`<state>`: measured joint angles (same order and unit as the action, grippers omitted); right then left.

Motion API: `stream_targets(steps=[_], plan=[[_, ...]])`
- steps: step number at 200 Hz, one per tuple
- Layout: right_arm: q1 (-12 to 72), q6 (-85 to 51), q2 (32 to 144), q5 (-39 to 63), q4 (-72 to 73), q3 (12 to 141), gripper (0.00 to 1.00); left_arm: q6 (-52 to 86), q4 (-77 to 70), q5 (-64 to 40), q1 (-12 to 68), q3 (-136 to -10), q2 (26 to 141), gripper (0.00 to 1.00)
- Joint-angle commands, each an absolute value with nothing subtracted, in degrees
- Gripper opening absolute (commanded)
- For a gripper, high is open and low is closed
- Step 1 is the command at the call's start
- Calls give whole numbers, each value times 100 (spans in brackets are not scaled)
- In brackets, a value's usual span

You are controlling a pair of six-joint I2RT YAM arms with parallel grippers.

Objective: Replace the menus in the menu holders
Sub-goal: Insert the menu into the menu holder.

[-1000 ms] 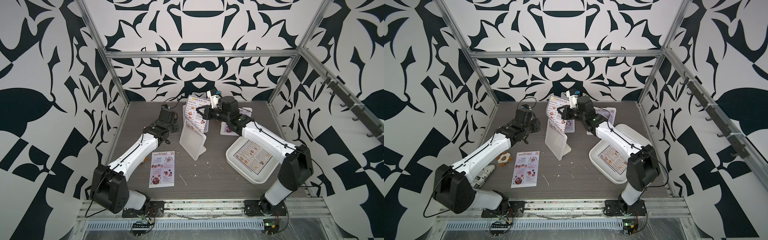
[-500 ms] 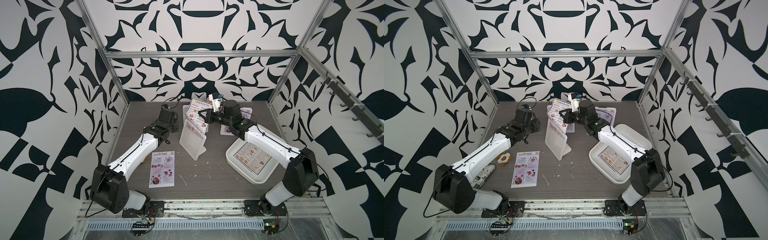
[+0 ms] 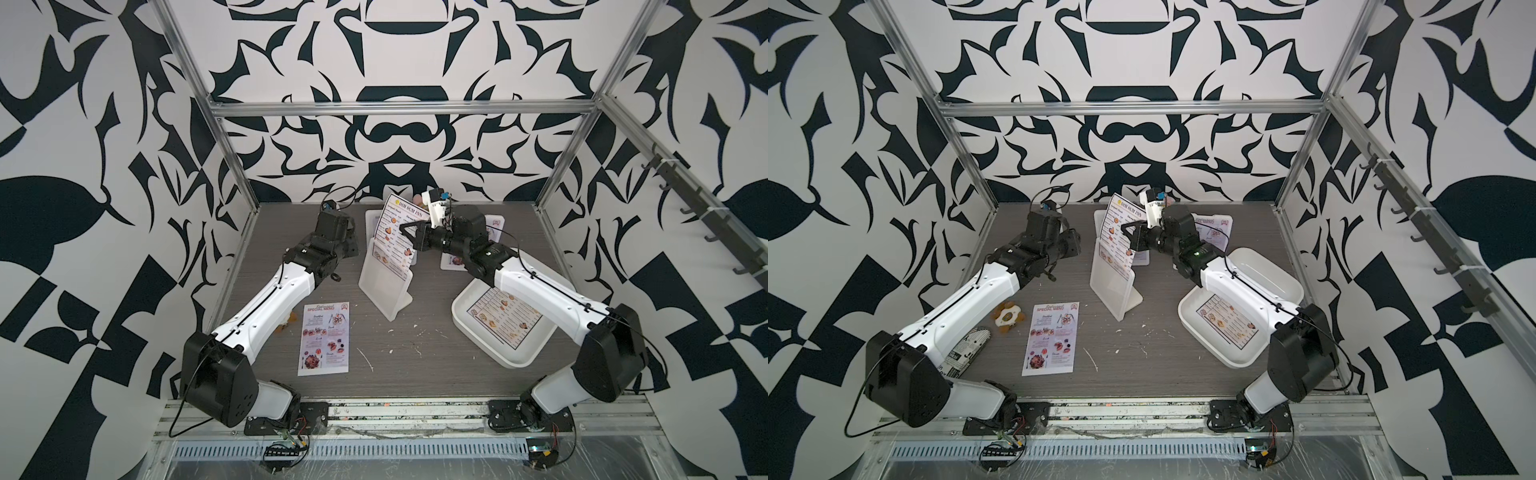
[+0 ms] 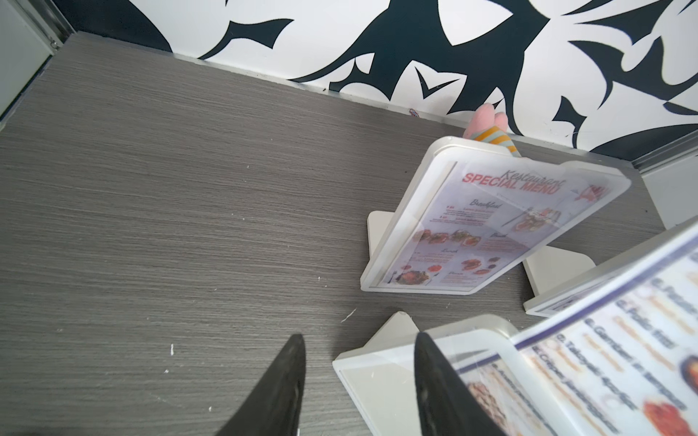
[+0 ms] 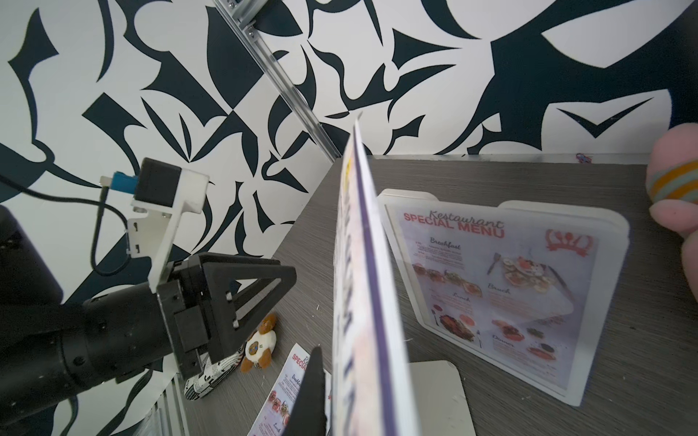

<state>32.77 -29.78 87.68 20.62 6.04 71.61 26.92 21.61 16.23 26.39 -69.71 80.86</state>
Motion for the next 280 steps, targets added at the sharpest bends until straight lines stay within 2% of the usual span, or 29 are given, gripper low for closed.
stream_targets(steps=[1, 92, 126, 168, 215, 230, 280], plan=[[3376, -2983, 8586, 1997, 957, 7020, 9, 2584, 2230, 1512, 2655, -7194, 8164, 49], [3684, -3057, 8282, 1862, 900, 6420, 20, 2384, 2263, 1266, 2654, -7954, 8582, 53], [3692, -2862, 8116, 1581, 668, 6420, 27, 2369, 2291, 1198, 2654, -8086, 8673, 53], [3464, -2600, 8211, 1573, 473, 6810, 32, 2391, 2313, 1213, 2664, -8042, 8678, 53], [3072, -2657, 8407, 1967, 560, 7105, 33, 2391, 2333, 1248, 2670, -8044, 8702, 53], [3011, -2637, 8448, 2001, 519, 7213, 32, 2391, 2320, 1257, 2663, -8042, 8728, 53], [2964, -2624, 8389, 2038, 425, 7277, 11, 2382, 2318, 1271, 2667, -8033, 8763, 53]])
